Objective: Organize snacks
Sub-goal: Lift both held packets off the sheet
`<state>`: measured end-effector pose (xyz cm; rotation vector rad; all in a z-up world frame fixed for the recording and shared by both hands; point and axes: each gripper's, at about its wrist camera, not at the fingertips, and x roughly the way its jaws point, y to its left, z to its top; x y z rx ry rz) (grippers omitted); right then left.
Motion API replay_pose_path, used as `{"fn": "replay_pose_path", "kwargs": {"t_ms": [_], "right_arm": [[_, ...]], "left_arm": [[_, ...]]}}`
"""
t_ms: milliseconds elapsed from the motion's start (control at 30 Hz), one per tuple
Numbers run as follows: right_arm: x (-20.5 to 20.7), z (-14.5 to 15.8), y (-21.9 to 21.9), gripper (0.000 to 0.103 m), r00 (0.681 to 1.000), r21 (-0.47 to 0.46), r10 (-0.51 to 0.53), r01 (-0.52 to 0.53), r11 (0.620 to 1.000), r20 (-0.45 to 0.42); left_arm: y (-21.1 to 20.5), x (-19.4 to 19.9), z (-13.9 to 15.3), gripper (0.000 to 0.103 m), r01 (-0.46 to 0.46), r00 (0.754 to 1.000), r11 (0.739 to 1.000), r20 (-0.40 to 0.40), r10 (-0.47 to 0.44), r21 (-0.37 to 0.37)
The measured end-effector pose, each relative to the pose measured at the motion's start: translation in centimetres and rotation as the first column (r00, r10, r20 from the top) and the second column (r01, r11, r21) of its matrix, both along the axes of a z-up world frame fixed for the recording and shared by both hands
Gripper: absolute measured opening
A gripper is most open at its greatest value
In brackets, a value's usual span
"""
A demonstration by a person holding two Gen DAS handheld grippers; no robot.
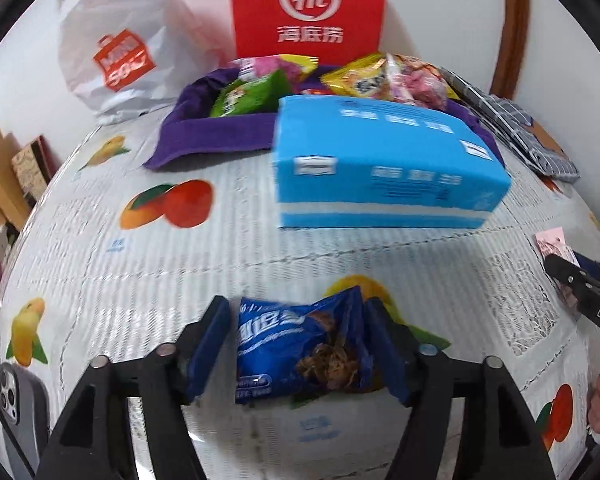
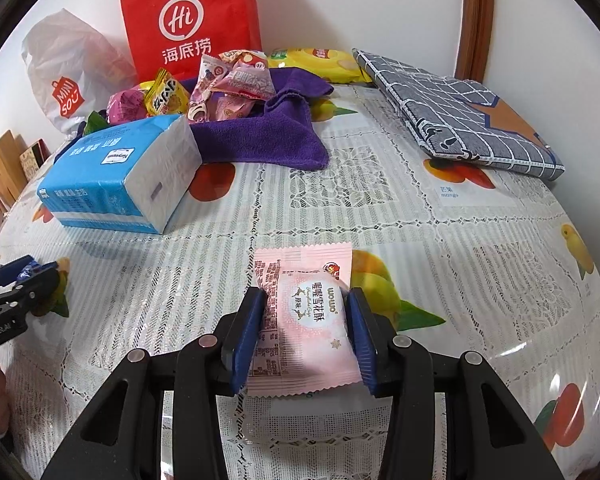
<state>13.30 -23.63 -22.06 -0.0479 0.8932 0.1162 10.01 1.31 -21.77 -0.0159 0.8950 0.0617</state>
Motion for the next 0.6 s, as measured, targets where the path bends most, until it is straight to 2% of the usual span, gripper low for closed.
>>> {"fn": "replay_pose_path", "kwargs": {"t_ms": [100, 200, 267, 367, 600], "right_arm": [[0.1, 0.1, 0.5, 0.04, 1.0, 0.001, 0.009, -0.009, 1.0, 0.004], [0.4, 0.2, 1.7, 0.039, 0.999, 0.047, 0.043, -0.042, 0.998, -0.012], [0.3, 0.2, 2.6, 0.039, 0.998, 0.059, 0.068, -0.067, 0.996, -0.014], [0.1, 0.0, 4.2, 0.042, 0.996, -0.003, 0.089, -0.089, 0.996, 0.001], [0.1, 0.1, 4.2, 0.042, 0.996, -0.011, 0.094, -0.094, 0.996, 0.001]], "left_arm": [[0.2, 0.0, -0.1, 0.072, -0.008, 1.0, 1.0, -0.002, 0.008, 0.006], [0.2, 0.1, -0.2, 0.072, -0.008, 1.0, 1.0, -0.001, 0.008, 0.011], [0.1, 0.0, -0.1, 0.06, -0.001, 1.0, 1.0, 0.004, 0.001, 0.012], [-0.4, -0.2, -0.1, 0.052, 0.017, 1.0, 0.999, 0.011, -0.018, 0.028], [-0.3, -0.3, 0.1, 0.043, 0.03, 0.999, 1.0, 0.018, -0.03, 0.005]]}}
